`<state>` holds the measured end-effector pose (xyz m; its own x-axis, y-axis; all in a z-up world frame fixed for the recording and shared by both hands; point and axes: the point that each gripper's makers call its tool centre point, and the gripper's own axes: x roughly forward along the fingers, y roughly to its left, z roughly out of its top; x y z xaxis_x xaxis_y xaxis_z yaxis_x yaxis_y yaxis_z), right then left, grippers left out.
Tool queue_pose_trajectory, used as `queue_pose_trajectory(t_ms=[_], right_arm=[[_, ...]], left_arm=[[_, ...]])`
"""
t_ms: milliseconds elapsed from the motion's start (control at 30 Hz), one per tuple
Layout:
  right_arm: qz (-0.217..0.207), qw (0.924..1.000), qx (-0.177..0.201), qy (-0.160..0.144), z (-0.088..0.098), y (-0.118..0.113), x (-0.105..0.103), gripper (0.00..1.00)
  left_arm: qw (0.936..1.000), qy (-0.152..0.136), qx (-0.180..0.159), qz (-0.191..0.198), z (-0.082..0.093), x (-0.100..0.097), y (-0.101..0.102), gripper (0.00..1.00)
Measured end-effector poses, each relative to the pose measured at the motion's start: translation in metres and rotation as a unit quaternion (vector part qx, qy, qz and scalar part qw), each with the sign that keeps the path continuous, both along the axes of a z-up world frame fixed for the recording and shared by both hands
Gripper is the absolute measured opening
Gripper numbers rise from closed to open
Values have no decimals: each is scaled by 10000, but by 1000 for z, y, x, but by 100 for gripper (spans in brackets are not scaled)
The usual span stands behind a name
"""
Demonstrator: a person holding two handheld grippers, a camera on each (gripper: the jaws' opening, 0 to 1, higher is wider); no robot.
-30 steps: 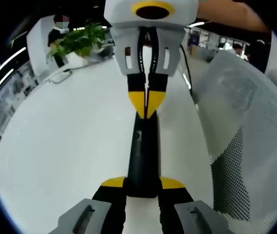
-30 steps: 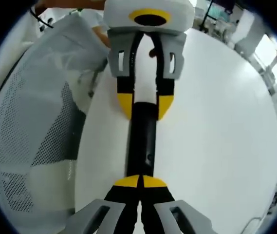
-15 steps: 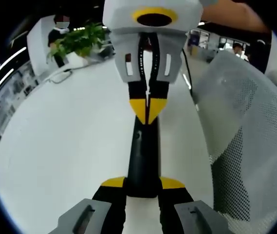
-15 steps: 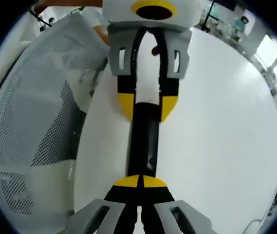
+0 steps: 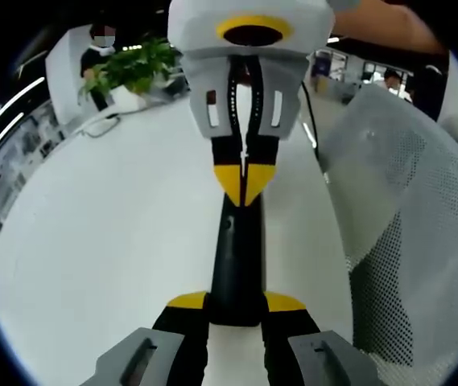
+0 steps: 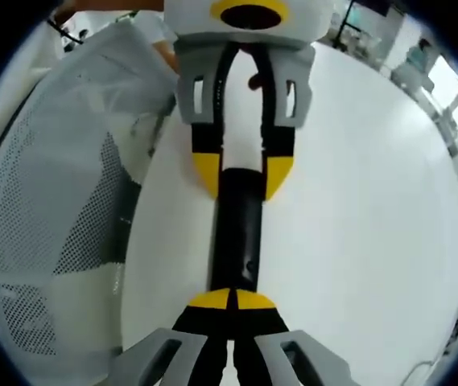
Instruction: Press the specified remote control buttons in sequence, fully releasing each button before pressing the next.
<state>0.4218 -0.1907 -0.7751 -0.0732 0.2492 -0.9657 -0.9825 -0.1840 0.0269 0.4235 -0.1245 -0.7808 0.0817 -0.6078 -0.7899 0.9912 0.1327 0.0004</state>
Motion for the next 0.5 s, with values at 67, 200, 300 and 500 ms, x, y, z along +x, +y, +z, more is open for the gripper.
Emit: queue_pose_trajectory(t_ms=[67, 200, 300, 500], right_arm=[[45, 10000, -19, -24, 0, 0, 0, 0], [-12, 10000, -9, -30, 0, 0, 0, 0], [-24, 10000, 14, -53, 0, 0, 0, 0], [-2, 10000, 3, -86, 0, 0, -1, 0]], left_arm=[[10000, 0, 2, -2, 0, 0, 0, 24], [10000, -2, 6, 0, 0, 0, 0, 24], [10000, 0, 2, 3, -1, 0, 0, 24], [10000, -1, 8, -4, -1, 0, 0, 24]])
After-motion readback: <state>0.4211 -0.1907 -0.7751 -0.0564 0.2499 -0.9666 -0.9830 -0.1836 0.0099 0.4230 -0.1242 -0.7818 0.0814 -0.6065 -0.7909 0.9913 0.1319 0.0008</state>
